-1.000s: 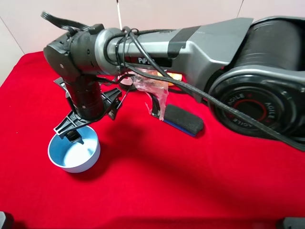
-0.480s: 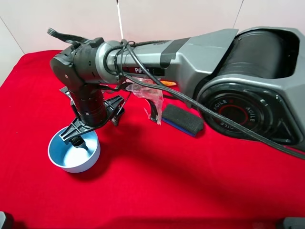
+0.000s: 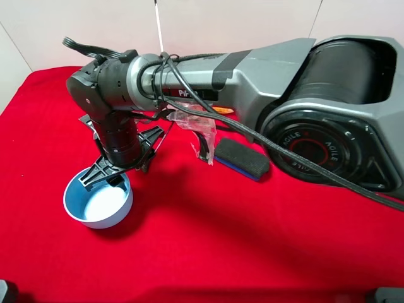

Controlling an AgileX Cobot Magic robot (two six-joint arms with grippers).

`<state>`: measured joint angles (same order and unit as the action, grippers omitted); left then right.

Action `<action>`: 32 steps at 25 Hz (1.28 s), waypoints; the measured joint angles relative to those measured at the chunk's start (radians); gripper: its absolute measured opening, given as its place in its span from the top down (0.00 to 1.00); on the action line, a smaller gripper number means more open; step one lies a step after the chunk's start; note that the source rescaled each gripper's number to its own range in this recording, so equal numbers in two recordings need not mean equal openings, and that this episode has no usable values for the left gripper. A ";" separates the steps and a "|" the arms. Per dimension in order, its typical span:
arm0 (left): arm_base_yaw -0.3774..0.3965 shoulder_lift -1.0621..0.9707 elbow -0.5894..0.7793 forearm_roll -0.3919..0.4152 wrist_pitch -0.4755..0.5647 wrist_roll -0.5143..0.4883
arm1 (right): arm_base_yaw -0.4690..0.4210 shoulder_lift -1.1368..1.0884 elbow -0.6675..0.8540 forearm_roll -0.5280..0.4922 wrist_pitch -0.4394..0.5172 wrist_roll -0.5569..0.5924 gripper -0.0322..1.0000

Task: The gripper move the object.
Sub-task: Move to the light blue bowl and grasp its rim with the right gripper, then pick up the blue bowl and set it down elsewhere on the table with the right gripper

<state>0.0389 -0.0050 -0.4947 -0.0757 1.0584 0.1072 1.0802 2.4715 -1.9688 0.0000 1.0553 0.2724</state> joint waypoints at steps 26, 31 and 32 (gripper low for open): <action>0.000 0.000 0.000 0.000 0.000 0.000 | 0.000 0.000 0.000 0.006 0.003 0.000 0.97; 0.000 0.000 0.000 0.000 0.000 0.000 | 0.000 -0.007 -0.001 0.006 0.018 0.000 0.97; 0.000 0.000 0.000 0.000 0.000 0.000 | 0.000 -0.011 -0.001 0.000 0.027 0.000 0.97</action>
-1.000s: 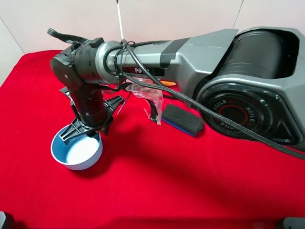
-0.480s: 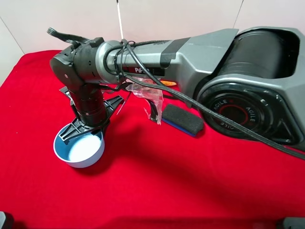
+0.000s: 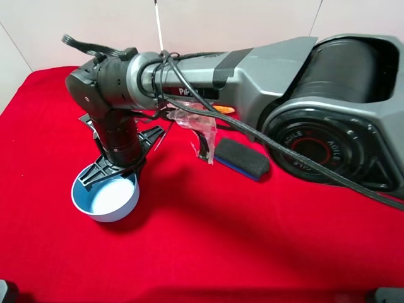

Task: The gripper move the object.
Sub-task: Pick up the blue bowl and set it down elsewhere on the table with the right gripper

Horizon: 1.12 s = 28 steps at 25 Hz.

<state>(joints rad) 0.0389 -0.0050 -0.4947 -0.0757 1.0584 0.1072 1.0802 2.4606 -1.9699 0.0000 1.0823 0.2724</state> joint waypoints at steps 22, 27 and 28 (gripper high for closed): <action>0.000 0.000 0.000 0.000 0.000 0.000 | 0.000 -0.117 -0.063 0.000 0.133 -0.003 0.97; 0.000 0.000 0.000 0.000 0.000 0.000 | 0.000 -0.147 -0.079 0.000 0.135 -0.009 0.97; 0.000 0.000 0.000 0.000 0.000 0.000 | 0.000 -0.152 -0.080 0.000 0.135 -0.017 0.97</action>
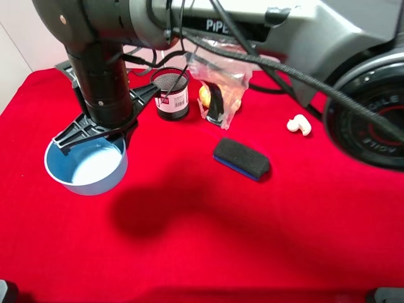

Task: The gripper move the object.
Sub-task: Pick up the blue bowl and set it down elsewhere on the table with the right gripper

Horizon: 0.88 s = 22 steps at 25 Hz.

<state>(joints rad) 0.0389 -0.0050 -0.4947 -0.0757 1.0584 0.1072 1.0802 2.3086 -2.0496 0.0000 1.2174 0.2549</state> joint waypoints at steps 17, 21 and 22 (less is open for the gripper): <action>0.000 0.000 0.000 0.000 0.000 0.000 | -0.011 -0.098 0.008 -0.137 0.003 -0.032 0.97; 0.000 0.000 0.000 0.000 0.000 0.000 | -0.047 -0.143 0.049 -0.138 0.003 -0.035 0.97; 0.000 0.000 0.000 0.000 0.000 0.000 | -0.056 -0.153 0.061 -0.138 0.003 -0.035 0.97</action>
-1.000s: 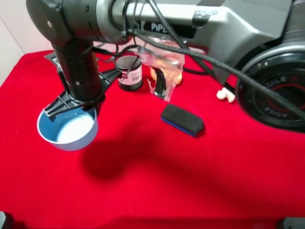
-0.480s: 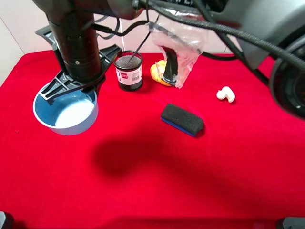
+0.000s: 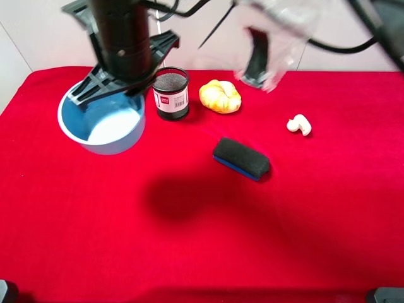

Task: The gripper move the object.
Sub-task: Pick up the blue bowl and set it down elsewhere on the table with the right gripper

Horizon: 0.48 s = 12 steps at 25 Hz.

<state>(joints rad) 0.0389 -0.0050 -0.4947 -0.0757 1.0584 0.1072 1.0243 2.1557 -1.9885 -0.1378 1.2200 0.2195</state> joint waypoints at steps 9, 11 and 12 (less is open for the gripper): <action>0.000 0.000 0.000 0.000 0.000 0.000 | -0.078 -0.083 0.106 0.001 0.001 -0.001 0.97; 0.000 0.000 0.000 0.000 0.000 0.000 | -0.096 -0.098 0.130 0.001 0.001 -0.001 0.97; 0.000 0.000 0.000 0.000 0.000 0.000 | -0.105 -0.106 0.141 0.001 0.001 -0.004 0.97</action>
<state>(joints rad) 0.0389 -0.0050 -0.4947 -0.0757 1.0584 0.1072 0.9198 2.0492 -1.8476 -0.1366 1.2209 0.2159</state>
